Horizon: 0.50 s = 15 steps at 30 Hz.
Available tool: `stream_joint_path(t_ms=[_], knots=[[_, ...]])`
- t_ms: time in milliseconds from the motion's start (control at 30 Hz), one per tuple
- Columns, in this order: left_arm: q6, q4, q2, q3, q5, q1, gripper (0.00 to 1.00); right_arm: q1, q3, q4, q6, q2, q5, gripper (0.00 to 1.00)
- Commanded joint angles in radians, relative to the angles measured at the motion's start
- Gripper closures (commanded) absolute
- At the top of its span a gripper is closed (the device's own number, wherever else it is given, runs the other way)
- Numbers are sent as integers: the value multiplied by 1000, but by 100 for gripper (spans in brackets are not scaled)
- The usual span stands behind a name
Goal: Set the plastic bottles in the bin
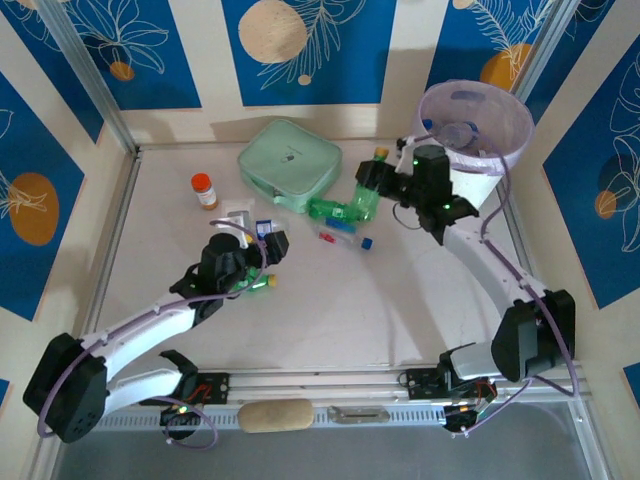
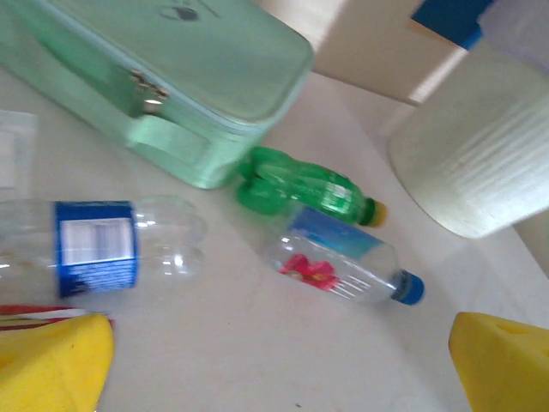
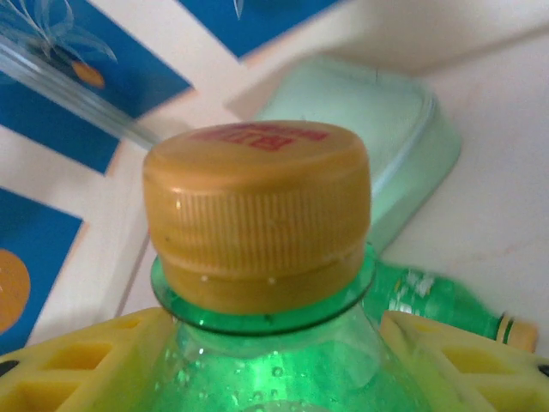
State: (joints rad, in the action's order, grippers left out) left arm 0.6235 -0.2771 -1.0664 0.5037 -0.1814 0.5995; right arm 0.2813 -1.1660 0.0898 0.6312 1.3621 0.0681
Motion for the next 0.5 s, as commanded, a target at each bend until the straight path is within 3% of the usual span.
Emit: stream_joint_path(t_ms=[0,467], knots=[[22,42,23,-31,-80,-11,0,-63,-103,36,-59,-41,-19,55],[70,-20,-108,12,95,-10,0,-266,-497,61,-138,130,-89,55]])
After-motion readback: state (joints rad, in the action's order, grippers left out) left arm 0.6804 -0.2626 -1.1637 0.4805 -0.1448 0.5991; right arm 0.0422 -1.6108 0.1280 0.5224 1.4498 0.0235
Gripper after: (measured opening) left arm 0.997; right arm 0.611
